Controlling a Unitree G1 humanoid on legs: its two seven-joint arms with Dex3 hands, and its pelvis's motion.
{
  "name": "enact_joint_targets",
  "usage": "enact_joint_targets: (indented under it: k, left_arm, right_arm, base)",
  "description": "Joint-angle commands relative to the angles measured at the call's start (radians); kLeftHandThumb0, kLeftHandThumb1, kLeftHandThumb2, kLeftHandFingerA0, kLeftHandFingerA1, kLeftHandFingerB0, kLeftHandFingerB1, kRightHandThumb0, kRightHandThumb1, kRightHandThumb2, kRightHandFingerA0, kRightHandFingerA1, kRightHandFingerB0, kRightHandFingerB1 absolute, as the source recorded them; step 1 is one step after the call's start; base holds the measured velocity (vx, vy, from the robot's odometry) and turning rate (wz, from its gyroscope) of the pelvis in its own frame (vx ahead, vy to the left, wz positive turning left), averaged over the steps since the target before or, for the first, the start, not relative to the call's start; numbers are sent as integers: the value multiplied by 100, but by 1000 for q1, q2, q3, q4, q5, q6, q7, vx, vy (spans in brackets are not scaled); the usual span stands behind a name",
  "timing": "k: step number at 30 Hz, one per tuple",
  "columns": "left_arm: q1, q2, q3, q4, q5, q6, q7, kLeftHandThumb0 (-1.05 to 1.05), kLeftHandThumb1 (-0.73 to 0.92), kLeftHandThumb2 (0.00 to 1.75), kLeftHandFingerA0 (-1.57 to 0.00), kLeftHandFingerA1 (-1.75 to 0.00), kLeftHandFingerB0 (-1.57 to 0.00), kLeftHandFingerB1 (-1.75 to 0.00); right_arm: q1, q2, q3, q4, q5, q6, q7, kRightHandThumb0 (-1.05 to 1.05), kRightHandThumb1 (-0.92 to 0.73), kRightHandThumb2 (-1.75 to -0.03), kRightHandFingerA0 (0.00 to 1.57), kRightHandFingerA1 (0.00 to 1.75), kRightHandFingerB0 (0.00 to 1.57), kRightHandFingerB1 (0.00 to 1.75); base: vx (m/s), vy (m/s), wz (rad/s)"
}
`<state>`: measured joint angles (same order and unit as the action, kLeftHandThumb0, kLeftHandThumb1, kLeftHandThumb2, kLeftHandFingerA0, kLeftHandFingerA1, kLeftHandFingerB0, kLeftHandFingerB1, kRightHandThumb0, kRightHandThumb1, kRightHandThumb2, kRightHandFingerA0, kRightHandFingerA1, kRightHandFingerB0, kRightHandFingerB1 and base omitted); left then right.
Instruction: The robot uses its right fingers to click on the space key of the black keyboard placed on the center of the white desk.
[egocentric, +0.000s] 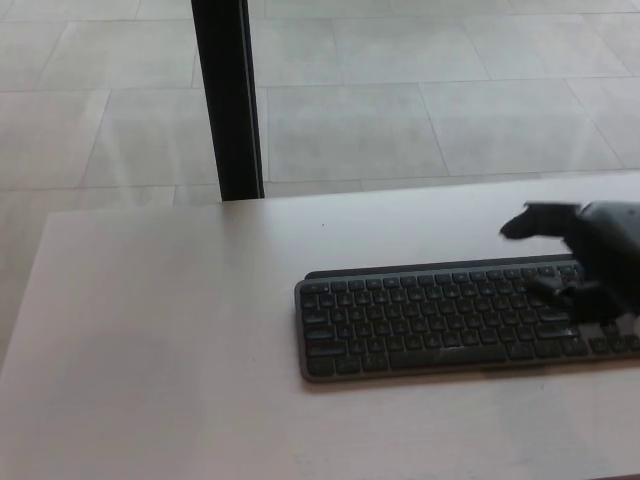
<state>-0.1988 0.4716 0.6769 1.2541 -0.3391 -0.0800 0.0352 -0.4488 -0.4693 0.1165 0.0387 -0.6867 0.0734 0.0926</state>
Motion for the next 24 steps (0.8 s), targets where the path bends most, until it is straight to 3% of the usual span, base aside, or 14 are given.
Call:
enact_joint_targets:
  k: [1, 4, 8, 13, 14, 15, 16, 18, 20, 21, 22, 23, 24]
  left_arm:
    - [19, 14, 5, 5, -17, -24, 2, -57, 73, 62, -73, -65, -57, -52]
    - [22, 11, 9, 5, -21, -28, 3, -57, 73, 62, -75, -65, -60, -52]
    - [26, 12, 12, 6, -23, -28, -2, -56, 74, 62, -74, -67, -58, -53]
    - [25, 12, 20, 5, -33, -23, -7, -56, 74, 62, -72, -66, -56, -52]
    - [26, 10, 22, 6, -35, -24, -10, -56, 73, 62, -73, -67, -57, -53]
    - [29, 9, 24, 7, -36, -27, -14, -56, 73, 62, -73, -67, -57, -53]
    - [32, 8, 21, 7, -33, -27, -8, -57, 73, 62, -76, -67, -59, -53]
    - [34, 7, 17, 7, -28, -26, 2, -57, 73, 62, -76, -67, -59, -53]
    - [38, 3, 18, 6, -30, -31, -2, -55, 74, 62, -77, -68, -58, -53]
    - [38, 3, 19, 7, -30, -30, -4, -55, 74, 62, -75, -66, -57, -52]
    - [38, 3, 20, 7, -31, -30, -4, -55, 74, 62, -73, -67, -57, -52]
    - [36, 4, 20, 9, -32, -26, -4, -56, 74, 62, -71, -67, -54, -51]
    - [37, 5, 16, 10, -27, -24, -2, -56, 74, 62, -71, -63, -55, -51]
  right_arm:
    - [-72, -117, -299, -43, 255, 71, 102, -28, -57, -59, 93, 132, 65, 42]
    - [-41, -152, -413, -94, 276, 114, 114, -36, -58, -59, 96, 127, 67, 42]
    - [35, -179, -619, -61, 337, 118, 77, -30, -54, -62, 100, 136, 64, 46]
    - [167, -172, -933, 160, 471, 100, 5, -44, -51, -65, 111, 134, 68, 51]
    - [180, -173, -967, 199, 480, 100, -15, -59, -38, -87, 123, 126, 64, 67]
    - [199, -172, -1016, 256, 494, 102, -44, -59, -38, -87, 123, 126, 64, 67]
    - [206, -170, -1032, 270, 502, 96, -49, -54, -49, -69, 121, 137, 66, 60]
    - [214, -168, -1056, 295, 513, 86, -56, -54, -49, -69, 121, 137, 66, 60]
    - [231, -160, -1161, 477, 574, 26, -170, -48, -43, -78, 119, 137, 65, 67]
    - [229, -157, -1197, 536, 601, 24, -197, -48, -36, -91, 121, 130, 63, 74]
    - [229, -151, -1217, 551, 616, 30, -202, -42, -45, -79, 107, 139, 60, 70]
    - [237, -131, -1262, 595, 662, 17, -212, -48, -35, -94, 106, 124, 57, 77]
    - [238, -98, -1318, 645, 718, -3, -243, -38, -42, -86, 78, 124, 59, 82]
  base:
    - [0, 0, 0]
    - [0, 0, 0]
    - [0, 0, 0]
    - [0, 0, 0]
    - [0, 0, 0]
    - [0, 0, 0]
    - [0, 0, 0]
    - [0, 0, 0]
    - [0, 0, 0]
    - [0, 0, 0]
    - [0, 0, 0]
    - [0, 0, 0]
    - [0, 0, 0]
